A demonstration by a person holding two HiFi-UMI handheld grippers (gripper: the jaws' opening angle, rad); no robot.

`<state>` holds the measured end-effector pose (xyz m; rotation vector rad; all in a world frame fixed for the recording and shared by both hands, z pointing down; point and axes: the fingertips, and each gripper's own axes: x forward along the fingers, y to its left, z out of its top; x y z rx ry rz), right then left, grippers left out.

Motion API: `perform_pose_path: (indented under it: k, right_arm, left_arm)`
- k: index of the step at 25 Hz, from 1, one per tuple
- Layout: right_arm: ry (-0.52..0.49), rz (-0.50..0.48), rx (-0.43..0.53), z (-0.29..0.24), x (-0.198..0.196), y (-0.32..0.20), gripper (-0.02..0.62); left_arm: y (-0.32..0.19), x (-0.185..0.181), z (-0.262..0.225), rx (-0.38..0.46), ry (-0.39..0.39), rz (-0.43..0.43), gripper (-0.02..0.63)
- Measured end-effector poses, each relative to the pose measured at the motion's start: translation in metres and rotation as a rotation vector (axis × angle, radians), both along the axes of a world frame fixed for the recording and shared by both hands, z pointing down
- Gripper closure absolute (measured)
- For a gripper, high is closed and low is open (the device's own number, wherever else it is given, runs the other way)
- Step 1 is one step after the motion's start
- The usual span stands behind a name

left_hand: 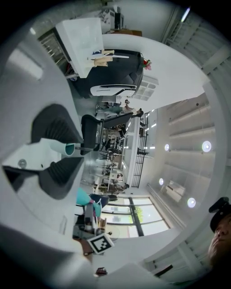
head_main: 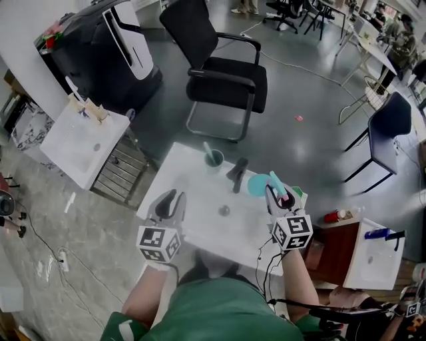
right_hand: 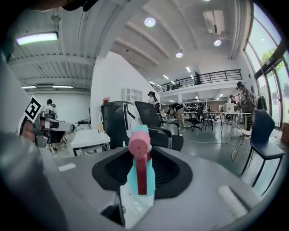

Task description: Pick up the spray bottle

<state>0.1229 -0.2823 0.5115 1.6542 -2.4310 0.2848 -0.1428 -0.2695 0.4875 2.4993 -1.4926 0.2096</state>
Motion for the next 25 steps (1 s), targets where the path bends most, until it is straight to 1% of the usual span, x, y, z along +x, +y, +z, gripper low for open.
perform_pose_path:
  k: [6, 15, 25]
  right_arm:
    - [-0.027, -0.007, 0.046, -0.027, 0.004, 0.011, 0.465]
    - [-0.040, -0.007, 0.124, -0.068, 0.009, 0.024, 0.465]
    - [-0.052, 0.033, 0.197, -0.106, 0.027, 0.028, 0.465]
  left_arm:
    - [0.005, 0.015, -0.013, 0.028, 0.000, 0.028, 0.512]
    - [0.006, 0.022, -0.032, 0.063, 0.002, 0.040, 0.512]
    - [0.000, 0.034, -0.048, 0.098, 0.005, 0.069, 0.514]
